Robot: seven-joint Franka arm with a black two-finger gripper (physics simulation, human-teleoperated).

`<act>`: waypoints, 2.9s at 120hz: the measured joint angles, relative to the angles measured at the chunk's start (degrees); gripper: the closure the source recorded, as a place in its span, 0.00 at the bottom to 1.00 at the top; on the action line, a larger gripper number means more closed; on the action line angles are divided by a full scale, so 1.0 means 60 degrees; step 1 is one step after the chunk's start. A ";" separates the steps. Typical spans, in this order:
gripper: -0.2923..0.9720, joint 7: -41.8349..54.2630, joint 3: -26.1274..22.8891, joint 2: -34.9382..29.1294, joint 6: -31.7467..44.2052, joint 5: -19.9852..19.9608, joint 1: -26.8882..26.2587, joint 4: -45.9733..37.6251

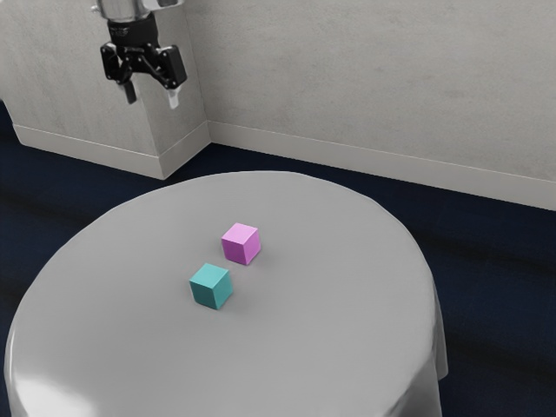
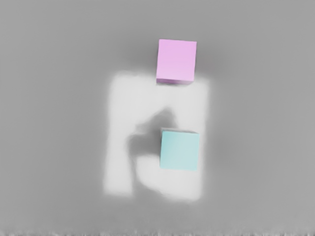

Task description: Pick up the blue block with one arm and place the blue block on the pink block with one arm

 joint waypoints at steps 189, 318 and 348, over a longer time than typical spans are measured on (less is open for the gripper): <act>0.23 0.1924 0.0248 -0.0289 0.7014 0.0069 -0.0796 -0.8024; 0.23 0.2335 0.0519 0.1035 0.9437 -0.0360 -0.0785 -0.8802; 0.23 0.2360 0.0541 0.1201 0.9674 -0.0361 -0.0808 -0.8672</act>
